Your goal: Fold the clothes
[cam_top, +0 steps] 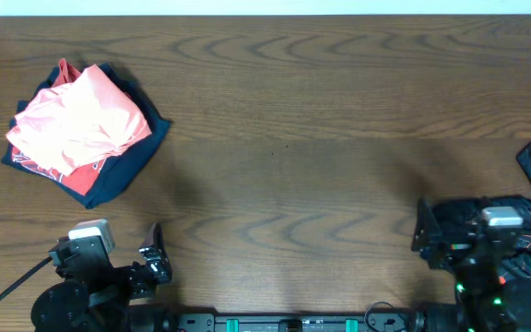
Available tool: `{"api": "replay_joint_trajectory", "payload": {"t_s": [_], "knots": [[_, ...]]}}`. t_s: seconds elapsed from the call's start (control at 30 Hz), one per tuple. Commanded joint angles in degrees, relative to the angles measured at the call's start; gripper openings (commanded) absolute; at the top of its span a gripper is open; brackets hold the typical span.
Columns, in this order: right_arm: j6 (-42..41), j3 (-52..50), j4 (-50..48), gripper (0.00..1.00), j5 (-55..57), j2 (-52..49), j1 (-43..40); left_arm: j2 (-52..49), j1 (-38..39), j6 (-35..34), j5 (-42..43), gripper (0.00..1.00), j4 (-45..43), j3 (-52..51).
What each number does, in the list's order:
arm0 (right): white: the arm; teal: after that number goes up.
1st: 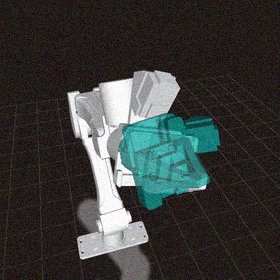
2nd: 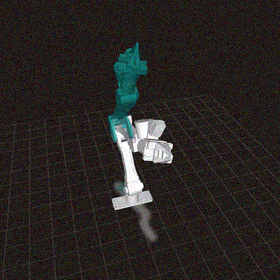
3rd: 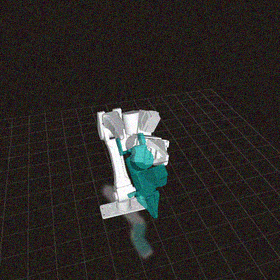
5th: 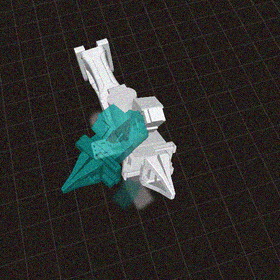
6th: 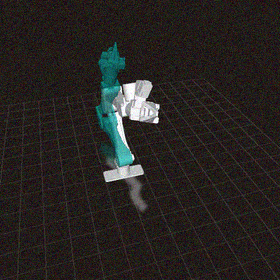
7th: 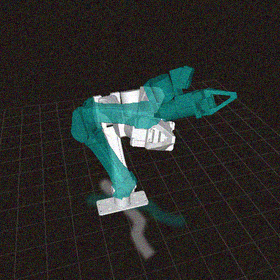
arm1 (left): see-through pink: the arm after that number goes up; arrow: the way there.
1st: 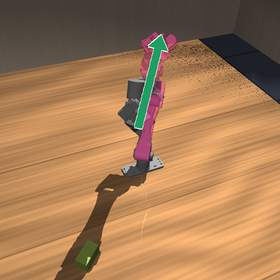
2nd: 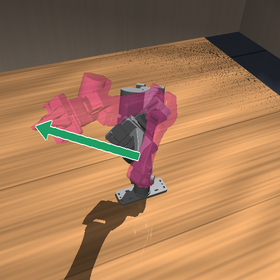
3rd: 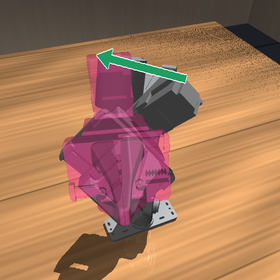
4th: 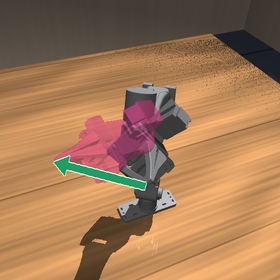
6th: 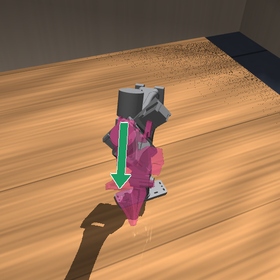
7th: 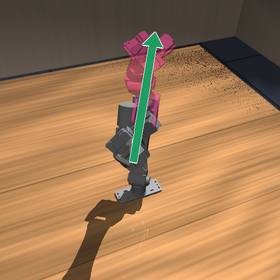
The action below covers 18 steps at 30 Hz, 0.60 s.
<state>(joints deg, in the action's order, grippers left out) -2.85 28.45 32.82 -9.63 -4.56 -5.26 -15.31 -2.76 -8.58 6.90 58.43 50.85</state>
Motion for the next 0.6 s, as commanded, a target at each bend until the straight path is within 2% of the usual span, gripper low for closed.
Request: {"api": "replay_joint_trajectory", "payload": {"t_s": [0.0,0.23,0.3,0.4,0.57], "knots": [[4.42,-7.61,-6.40,0.99,-0.52,3.61,1.46,0.15,0.33,-0.26,-0.09,0.98,-0.24,-0.17],[5.29,-22.18,-27.80,0.99,5.35,4.24,1.53,0.15,0.33,-0.26,-0.09,0.98,-0.24,-0.17],[5.27,-24.98,-30.69,0.99,5.27,4.24,1.53,0.15,0.33,-0.26,-0.09,0.98,-0.24,-0.17],[5.27,-27.23,-27.39,0.99,5.29,4.24,1.53,0.15,0.33,-0.26,-0.09,0.98,-0.24,-0.17],[5.27,-27.32,-27.21,0.99,5.33,3.45,1.53,0.15,0.33,-0.26,-0.09,0.98,-0.24,-0.17]]}}
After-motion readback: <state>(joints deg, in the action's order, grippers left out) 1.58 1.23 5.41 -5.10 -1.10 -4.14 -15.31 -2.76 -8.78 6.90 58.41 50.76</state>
